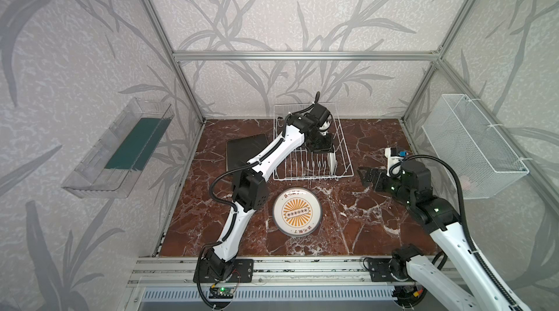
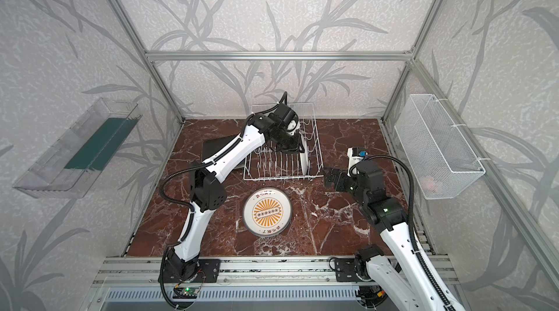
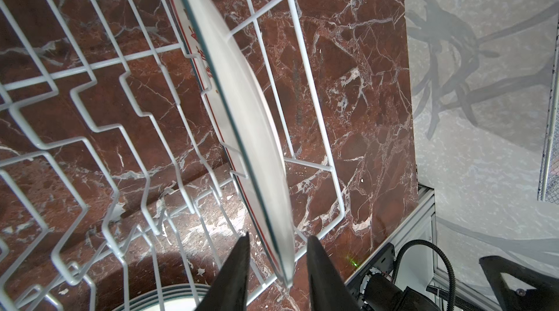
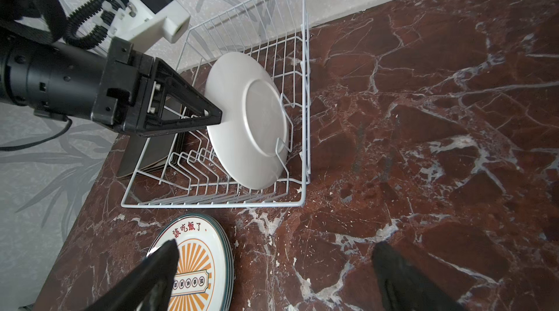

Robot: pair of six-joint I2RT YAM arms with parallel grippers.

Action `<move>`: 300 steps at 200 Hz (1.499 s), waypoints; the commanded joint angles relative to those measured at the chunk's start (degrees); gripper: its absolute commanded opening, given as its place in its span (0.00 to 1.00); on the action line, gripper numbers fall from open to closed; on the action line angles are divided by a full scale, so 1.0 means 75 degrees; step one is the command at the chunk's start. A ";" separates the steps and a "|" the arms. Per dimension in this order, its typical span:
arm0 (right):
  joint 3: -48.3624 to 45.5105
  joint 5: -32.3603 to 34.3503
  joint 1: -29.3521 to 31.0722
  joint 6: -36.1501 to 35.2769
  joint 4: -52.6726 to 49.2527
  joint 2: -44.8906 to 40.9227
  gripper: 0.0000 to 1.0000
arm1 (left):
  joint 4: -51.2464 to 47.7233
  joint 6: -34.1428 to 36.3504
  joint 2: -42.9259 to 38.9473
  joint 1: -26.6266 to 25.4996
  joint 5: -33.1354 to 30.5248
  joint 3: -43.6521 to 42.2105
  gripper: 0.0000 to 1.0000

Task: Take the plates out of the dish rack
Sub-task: 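Lower the left gripper into the rack and close it on the last sunburst plate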

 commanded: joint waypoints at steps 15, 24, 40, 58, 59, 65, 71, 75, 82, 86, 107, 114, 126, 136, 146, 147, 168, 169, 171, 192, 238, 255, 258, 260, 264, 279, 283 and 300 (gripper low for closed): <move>0.0203 -0.0306 -0.0101 0.0227 0.0117 0.0167 0.99 | 0.0102 -0.0230 0.0105 -0.0137 0.0004 0.0091 0.30; 0.0225 -0.0337 -0.0108 0.0262 0.0120 0.0169 0.99 | 0.0127 -0.0261 0.0118 -0.0129 0.0006 0.0091 0.26; 0.0281 -0.0385 -0.0114 0.0280 0.0094 0.0165 0.99 | 0.0095 -0.0245 0.0120 -0.0129 -0.0025 0.0104 0.21; 0.0363 -0.0368 -0.0114 0.0219 0.0056 0.0187 0.99 | 0.0023 -0.0252 0.0093 -0.0119 -0.0101 0.0136 0.20; 0.0365 -0.0368 -0.0114 0.0224 0.0059 0.0188 0.99 | 0.0022 -0.0252 0.0098 -0.0124 -0.0101 0.0137 0.19; 0.0393 -0.0368 -0.0125 0.0206 0.0041 0.0201 0.99 | 0.0001 -0.0270 0.0083 -0.0118 -0.0129 0.0158 0.17; 0.0401 -0.0377 -0.0125 0.0204 0.0039 0.0210 0.99 | -0.0006 -0.0303 0.0062 -0.0120 -0.0156 0.0173 0.17; 0.0411 -0.0386 -0.0133 0.0204 0.0048 0.0211 0.99 | 0.0014 -0.0316 0.0038 -0.0120 -0.0160 0.0162 0.15; 0.0414 -0.0414 -0.0137 0.0206 0.0060 0.0222 0.99 | 0.0055 -0.0349 -0.0002 -0.0129 -0.0166 0.0144 0.15; 0.0414 -0.0426 -0.0136 0.0211 0.0071 0.0223 0.99 | 0.0086 -0.0374 -0.0020 -0.0129 -0.0167 0.0127 0.14; 0.0390 -0.0461 -0.0137 0.0251 0.0071 0.0199 0.99 | 0.0195 -0.0463 -0.0086 -0.0129 -0.0184 0.0108 0.12; 0.0380 -0.0471 -0.0137 0.0263 0.0069 0.0182 0.99 | 0.0197 -0.0491 -0.0071 -0.0120 -0.0195 0.0113 0.12; 0.0390 -0.0473 -0.0149 0.0258 0.0031 0.0157 0.99 | 0.0174 -0.0530 -0.0034 -0.0123 -0.0229 0.0103 0.12; 0.0401 -0.0473 -0.0149 0.0240 -0.0013 0.0131 0.99 | 0.0163 -0.0556 -0.0018 -0.0125 -0.0197 0.0071 0.12; 0.0405 -0.0467 -0.0147 0.0207 -0.0041 0.0109 0.99 | 0.0168 -0.0579 0.0022 -0.0128 -0.0160 0.0047 0.12; 0.0409 -0.0464 -0.0148 0.0212 -0.0048 0.0107 0.99 | 0.0171 -0.0580 0.0027 -0.0129 -0.0160 0.0045 0.12; 0.0423 -0.0478 -0.0172 0.0176 -0.0071 0.0082 0.99 | 0.0153 -0.0614 0.0070 -0.0125 -0.0149 0.0044 0.17; 0.0424 -0.0481 -0.0172 0.0172 -0.0075 0.0082 0.99 | 0.0152 -0.0615 0.0074 -0.0127 -0.0149 0.0044 0.17; 0.0428 -0.0492 -0.0172 0.0170 -0.0072 0.0082 0.99 | 0.0151 -0.0616 0.0083 -0.0128 -0.0149 0.0044 0.18; 0.0460 -0.0600 -0.0178 0.0192 -0.0058 0.0128 0.99 | 0.0194 -0.0654 0.0129 -0.0130 -0.0142 0.0044 0.22; 0.0531 -0.0613 -0.0207 0.0159 -0.0076 0.0187 0.99 | 0.0221 -0.0686 0.0196 -0.0117 -0.0168 0.0034 0.15; 0.0531 -0.0607 -0.0213 0.0153 -0.0079 0.0177 0.99 | 0.0242 -0.0709 0.0199 -0.0118 -0.0162 0.0038 0.11; 0.0531 -0.0602 -0.0218 0.0155 -0.0080 0.0178 0.99 | 0.0253 -0.0720 0.0196 -0.0120 -0.0152 0.0033 0.10; 0.0534 -0.0602 -0.0219 0.0160 -0.0079 0.0176 0.99 | 0.0258 -0.0730 0.0202 -0.0118 -0.0149 0.0038 0.10; 0.0531 -0.0602 -0.0224 0.0160 -0.0085 0.0167 0.99 | 0.0267 -0.0742 0.0196 -0.0123 -0.0128 0.0044 0.09; 0.0543 -0.0578 -0.0231 0.0157 -0.0099 0.0141 0.99 | 0.0313 -0.0834 0.0173 -0.0120 -0.0099 0.0044 0.07; 0.0554 -0.0578 -0.0231 0.0166 -0.0100 0.0141 0.99 | 0.0331 -0.0867 0.0153 -0.0121 -0.0102 0.0043 0.06; 0.0579 -0.0578 -0.0242 0.0160 -0.0102 0.0147 0.99 | 0.0453 -0.1038 0.0072 -0.0123 -0.0032 0.0061 0.01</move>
